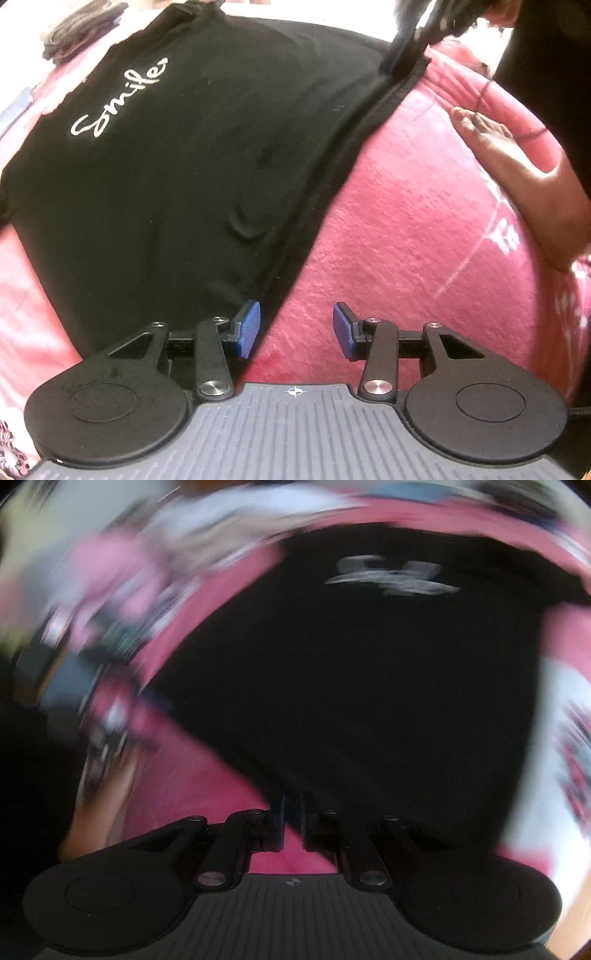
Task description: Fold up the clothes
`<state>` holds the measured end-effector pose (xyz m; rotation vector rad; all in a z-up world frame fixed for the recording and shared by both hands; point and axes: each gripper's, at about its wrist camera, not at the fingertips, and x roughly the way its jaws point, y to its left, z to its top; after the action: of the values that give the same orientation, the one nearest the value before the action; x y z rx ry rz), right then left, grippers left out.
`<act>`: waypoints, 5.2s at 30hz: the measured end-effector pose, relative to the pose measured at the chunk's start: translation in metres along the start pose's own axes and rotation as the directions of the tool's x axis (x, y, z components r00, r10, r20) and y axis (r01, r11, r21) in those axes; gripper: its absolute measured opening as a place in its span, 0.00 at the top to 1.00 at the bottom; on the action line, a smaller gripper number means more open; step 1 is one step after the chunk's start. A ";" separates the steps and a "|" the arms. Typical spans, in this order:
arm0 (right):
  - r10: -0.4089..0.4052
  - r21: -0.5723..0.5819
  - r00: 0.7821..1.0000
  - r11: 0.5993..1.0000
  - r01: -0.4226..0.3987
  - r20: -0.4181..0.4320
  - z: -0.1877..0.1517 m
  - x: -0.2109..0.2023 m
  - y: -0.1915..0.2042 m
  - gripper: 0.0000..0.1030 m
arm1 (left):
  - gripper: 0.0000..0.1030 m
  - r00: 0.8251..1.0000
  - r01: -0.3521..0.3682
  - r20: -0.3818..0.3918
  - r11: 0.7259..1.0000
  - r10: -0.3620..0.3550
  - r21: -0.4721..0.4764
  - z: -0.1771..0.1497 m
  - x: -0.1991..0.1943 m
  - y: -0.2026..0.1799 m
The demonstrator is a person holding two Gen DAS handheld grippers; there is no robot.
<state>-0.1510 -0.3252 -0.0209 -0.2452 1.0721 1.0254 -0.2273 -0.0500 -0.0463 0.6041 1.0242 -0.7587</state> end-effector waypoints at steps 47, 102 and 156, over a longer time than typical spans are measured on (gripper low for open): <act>-0.011 -0.349 0.997 0.937 0.036 0.073 0.034 0.045 0.052 1.00 | 1.00 0.980 0.005 0.198 0.994 0.017 -0.108 0.016 -0.009 0.028; 0.053 -0.375 0.993 0.927 -0.008 0.110 0.066 0.091 0.075 0.83 | 0.65 0.987 0.011 0.159 0.976 0.025 -0.219 -0.010 -0.040 0.059; 0.113 -0.431 0.992 0.894 -0.122 -0.047 0.041 0.106 0.088 0.98 | 0.95 1.000 0.015 -0.027 1.000 -0.015 0.022 -0.033 -0.006 0.043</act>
<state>-0.1857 -0.1917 -0.0612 -0.5582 0.8736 1.3713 -0.2125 0.0027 -0.0502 0.6275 1.0469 -0.7776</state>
